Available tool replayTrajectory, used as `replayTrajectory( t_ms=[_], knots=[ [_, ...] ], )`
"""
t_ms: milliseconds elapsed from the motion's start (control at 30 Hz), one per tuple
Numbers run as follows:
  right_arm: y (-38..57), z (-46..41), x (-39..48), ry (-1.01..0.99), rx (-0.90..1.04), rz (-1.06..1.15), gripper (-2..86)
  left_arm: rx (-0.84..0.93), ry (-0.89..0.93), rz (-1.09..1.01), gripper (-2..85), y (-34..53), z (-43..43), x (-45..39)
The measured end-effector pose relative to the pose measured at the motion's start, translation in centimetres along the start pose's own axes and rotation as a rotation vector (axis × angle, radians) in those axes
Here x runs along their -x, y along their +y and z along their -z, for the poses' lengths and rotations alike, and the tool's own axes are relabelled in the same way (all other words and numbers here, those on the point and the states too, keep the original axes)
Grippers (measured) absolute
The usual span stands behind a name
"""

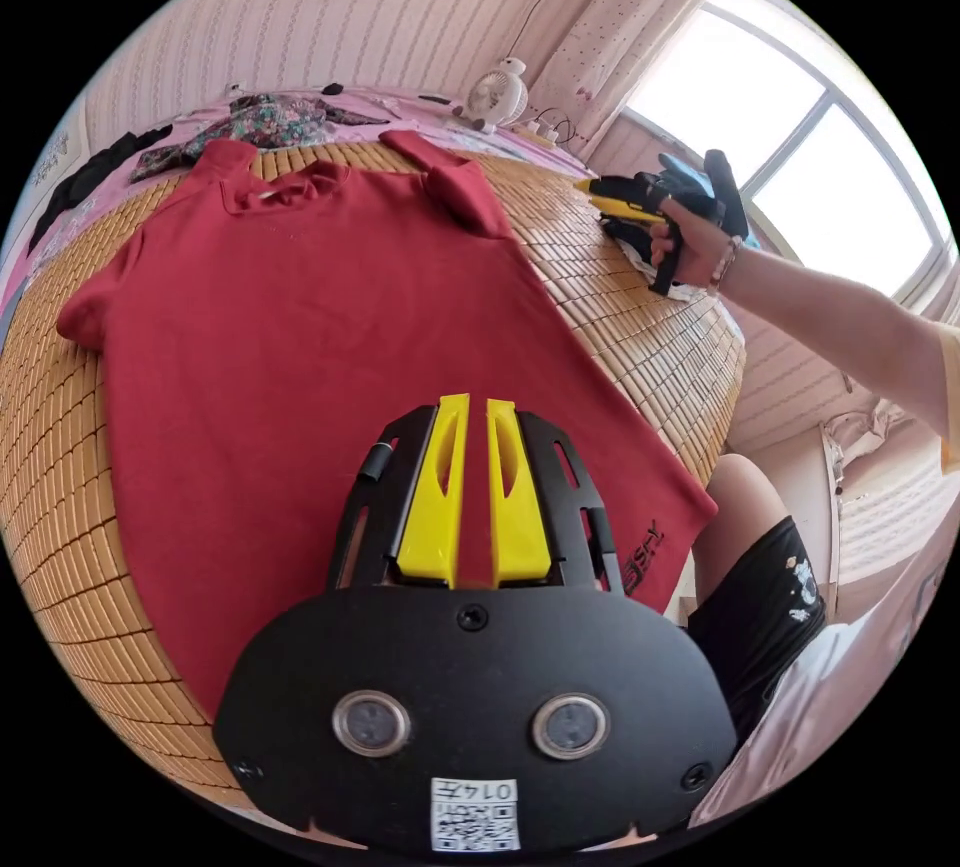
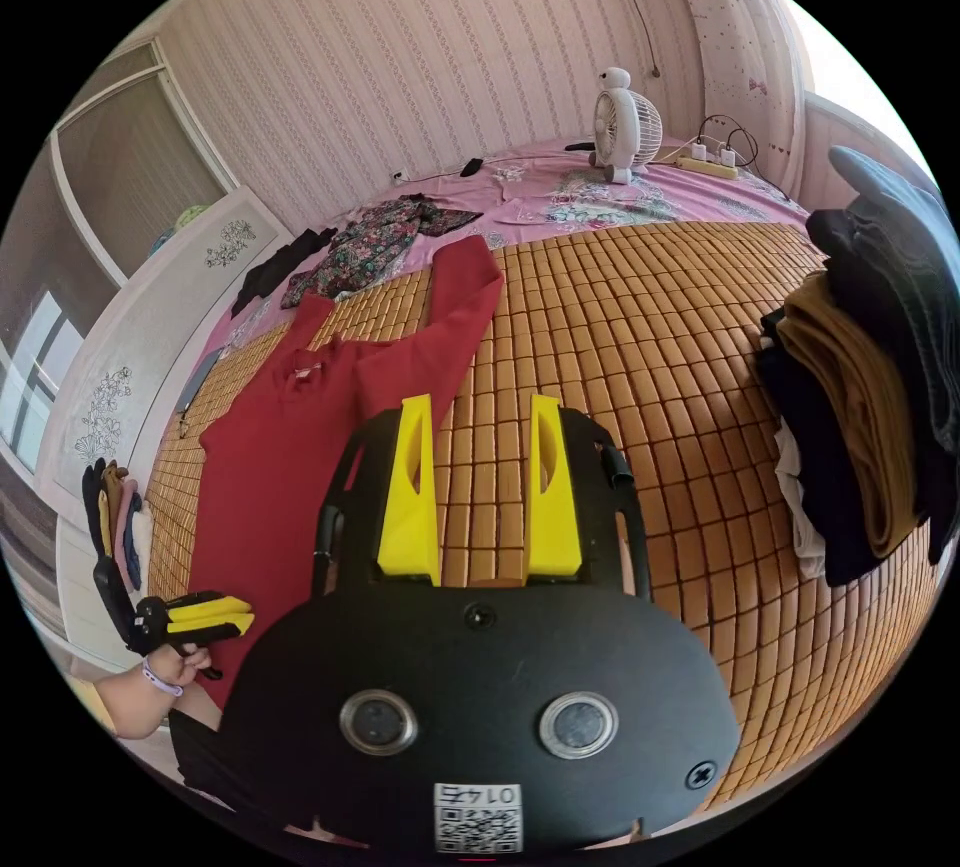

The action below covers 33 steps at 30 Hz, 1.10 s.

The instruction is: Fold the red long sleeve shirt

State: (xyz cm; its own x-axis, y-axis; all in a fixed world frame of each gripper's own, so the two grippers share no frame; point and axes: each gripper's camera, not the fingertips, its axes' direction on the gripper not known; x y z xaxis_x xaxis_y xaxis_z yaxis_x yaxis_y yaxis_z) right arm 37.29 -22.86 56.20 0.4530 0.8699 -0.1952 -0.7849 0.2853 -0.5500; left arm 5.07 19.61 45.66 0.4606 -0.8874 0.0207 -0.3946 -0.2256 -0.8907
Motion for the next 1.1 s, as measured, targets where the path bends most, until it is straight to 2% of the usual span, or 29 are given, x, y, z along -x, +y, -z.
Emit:
replayTrajectory(
  t_ms=[67, 100, 200, 367, 467, 567, 633, 733, 800, 867, 1000, 1100],
  knots=[
    [-1.9, -2.1, 0.4, 0.014, -0.009, -0.003, 13.6, 0.028, 0.021, 0.033, -0.5, 0.3, -2.0, 0.5],
    [-2.8, -3.3, 0.7, 0.026, -0.021, -0.013, 13.7, -0.023, 0.026, 0.038, -0.5, 0.9, -2.2, 0.6],
    [-3.7, -5.8, 0.9, 0.039, -0.041, -0.052, 13.8, -0.024, 0.002, 0.037, -0.6, 0.6, -2.8, 0.3],
    [-2.4, -7.5, 0.9, -0.087, 0.030, -0.062, 7.4, -0.020, -0.066, 0.002, -0.7, 0.0, -4.0, -0.7],
    [-1.1, -4.1, 0.7, -0.149, 0.003, -0.059, 3.3, -0.019, -0.048, 0.011, -0.7, -0.3, -4.5, -0.3],
    [1.7, 4.3, 2.4, -0.232, -0.078, 0.001, 1.6, -0.020, -0.047, 0.011, -0.7, -0.6, -5.1, -0.3],
    [5.3, 12.3, 7.0, -0.257, -0.158, 0.199, 1.4, -0.018, -0.045, 0.016, -0.7, -0.9, -5.4, -0.2],
    [8.6, 18.6, 11.3, -0.302, -0.178, 0.376, 1.2, 0.008, 0.057, 0.114, -0.7, -1.4, -5.7, 1.1],
    [9.6, 20.6, 11.5, -0.269, -0.211, 0.406, 1.0, 0.033, 0.130, 0.143, -0.7, -1.8, -5.4, 1.7],
    [10.2, 21.3, 10.1, -0.172, -0.212, 0.373, 3.6, 0.003, 0.119, 0.121, -0.7, -1.8, -4.6, 1.0],
    [12.9, 20.1, 5.0, -0.110, -0.082, 0.253, 9.8, -0.045, 0.068, 0.086, -0.7, -1.9, -3.8, -0.5],
    [16.3, 17.5, 3.6, -0.038, 0.055, 0.299, 14.1, -0.065, 0.064, 0.089, -0.7, -2.3, -4.5, -1.1]
  ],
)
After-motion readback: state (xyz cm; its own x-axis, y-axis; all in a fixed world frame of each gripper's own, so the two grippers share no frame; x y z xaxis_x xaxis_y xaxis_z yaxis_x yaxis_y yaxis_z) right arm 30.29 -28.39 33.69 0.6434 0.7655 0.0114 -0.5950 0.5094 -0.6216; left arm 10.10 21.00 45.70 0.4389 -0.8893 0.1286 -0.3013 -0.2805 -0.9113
